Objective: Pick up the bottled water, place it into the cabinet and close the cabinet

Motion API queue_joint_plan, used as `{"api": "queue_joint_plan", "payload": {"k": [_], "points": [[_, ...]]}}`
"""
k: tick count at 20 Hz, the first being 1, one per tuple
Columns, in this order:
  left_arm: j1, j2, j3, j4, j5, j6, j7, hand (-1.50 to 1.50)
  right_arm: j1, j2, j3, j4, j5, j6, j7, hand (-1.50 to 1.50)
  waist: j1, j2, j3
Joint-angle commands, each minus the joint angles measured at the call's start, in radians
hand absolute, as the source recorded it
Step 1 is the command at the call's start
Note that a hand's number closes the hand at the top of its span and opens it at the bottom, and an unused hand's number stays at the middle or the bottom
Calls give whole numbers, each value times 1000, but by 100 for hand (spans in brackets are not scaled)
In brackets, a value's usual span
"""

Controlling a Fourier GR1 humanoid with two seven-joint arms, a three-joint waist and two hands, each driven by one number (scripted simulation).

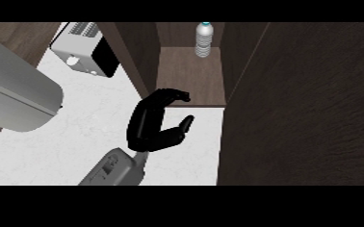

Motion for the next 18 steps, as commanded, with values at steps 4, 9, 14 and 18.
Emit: {"api": "queue_joint_plan", "payload": {"k": [4,9,14,18], "points": [[185,133,14,-202,3,-14,13,150,45,-98,78,-180,111,98,38,150,-2,1,-1],[298,212,62,-317,30,-21,14,-150,32,-158,90,-228,155,152,2,150,-4,-2,-1],[426,309,141,-428,107,-75,20,-150,95,-185,240,-254,222,176,12,150,-11,-9,-4],[485,328,177,-473,174,-131,17,-150,-13,-222,332,-228,258,206,74,150,20,-4,-6]]}}
